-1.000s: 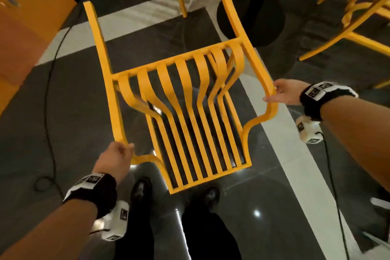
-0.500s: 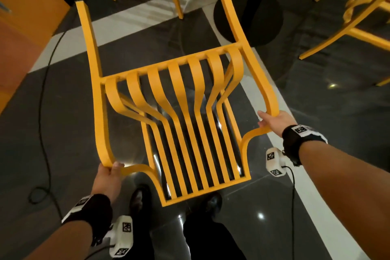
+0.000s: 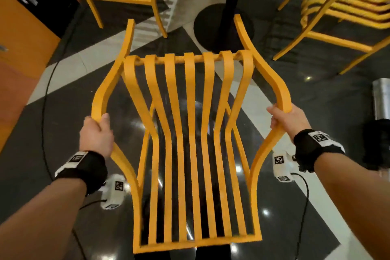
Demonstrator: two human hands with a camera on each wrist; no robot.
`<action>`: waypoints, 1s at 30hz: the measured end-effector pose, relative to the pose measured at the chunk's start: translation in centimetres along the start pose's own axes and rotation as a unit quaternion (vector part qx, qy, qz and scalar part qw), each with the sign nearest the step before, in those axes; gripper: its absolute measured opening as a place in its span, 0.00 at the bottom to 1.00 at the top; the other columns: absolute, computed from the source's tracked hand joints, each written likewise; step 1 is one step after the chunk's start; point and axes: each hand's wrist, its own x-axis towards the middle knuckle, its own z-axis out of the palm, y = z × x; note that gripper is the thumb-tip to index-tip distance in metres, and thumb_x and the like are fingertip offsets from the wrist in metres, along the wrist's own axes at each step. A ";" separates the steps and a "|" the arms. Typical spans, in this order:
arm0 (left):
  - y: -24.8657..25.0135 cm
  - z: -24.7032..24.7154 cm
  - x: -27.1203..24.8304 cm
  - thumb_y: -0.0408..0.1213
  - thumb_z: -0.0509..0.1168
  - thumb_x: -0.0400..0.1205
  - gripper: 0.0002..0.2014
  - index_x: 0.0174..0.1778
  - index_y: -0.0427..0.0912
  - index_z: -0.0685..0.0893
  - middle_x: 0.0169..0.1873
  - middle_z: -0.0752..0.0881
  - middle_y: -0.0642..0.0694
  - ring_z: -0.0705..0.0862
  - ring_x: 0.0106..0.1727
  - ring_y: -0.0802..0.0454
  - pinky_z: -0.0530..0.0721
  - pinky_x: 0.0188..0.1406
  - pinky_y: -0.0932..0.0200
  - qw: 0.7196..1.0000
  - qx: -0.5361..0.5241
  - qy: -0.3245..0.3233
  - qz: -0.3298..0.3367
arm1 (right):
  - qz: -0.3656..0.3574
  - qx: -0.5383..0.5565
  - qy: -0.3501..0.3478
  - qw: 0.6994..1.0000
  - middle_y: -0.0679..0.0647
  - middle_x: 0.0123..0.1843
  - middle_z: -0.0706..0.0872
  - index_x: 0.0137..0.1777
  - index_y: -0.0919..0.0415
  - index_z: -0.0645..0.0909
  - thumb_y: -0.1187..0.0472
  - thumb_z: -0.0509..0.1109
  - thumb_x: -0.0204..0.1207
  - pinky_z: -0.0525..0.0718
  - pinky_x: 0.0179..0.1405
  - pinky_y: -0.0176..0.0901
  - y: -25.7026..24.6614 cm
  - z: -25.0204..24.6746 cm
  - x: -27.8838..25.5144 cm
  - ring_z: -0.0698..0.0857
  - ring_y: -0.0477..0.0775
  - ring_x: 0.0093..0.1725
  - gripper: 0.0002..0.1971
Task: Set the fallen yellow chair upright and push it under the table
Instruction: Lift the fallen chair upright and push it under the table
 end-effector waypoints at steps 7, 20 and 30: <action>4.1 -1.8 3.2 0.58 0.53 0.84 0.30 0.61 0.30 0.74 0.52 0.85 0.29 0.84 0.54 0.29 0.80 0.54 0.40 0.998 0.055 -0.011 0.040 | 0.117 0.132 0.029 0.984 0.53 0.13 0.73 0.20 0.61 0.69 0.64 0.73 0.66 0.75 0.28 0.49 4.4 2.2 -3.4 0.74 0.56 0.16 0.18; -0.8 0.6 -3.1 0.47 0.62 0.73 0.31 0.69 0.31 0.70 0.65 0.78 0.28 0.80 0.61 0.29 0.80 0.61 0.37 0.994 0.035 -0.090 -0.050 | 0.135 0.068 0.029 0.988 0.52 0.12 0.74 0.24 0.61 0.73 0.63 0.65 0.60 0.79 0.30 0.50 -5.4 1.1 -2.6 0.75 0.58 0.19 0.07; -7.9 3.5 -12.5 0.43 0.55 0.87 0.23 0.76 0.35 0.71 0.72 0.78 0.35 0.80 0.66 0.37 0.75 0.52 0.52 0.809 0.313 -0.471 -0.159 | 0.178 0.182 0.031 0.967 0.52 0.21 0.59 0.20 0.54 0.59 0.67 0.60 0.60 0.65 0.24 0.41 -11.4 2.1 -1.6 0.60 0.55 0.19 0.14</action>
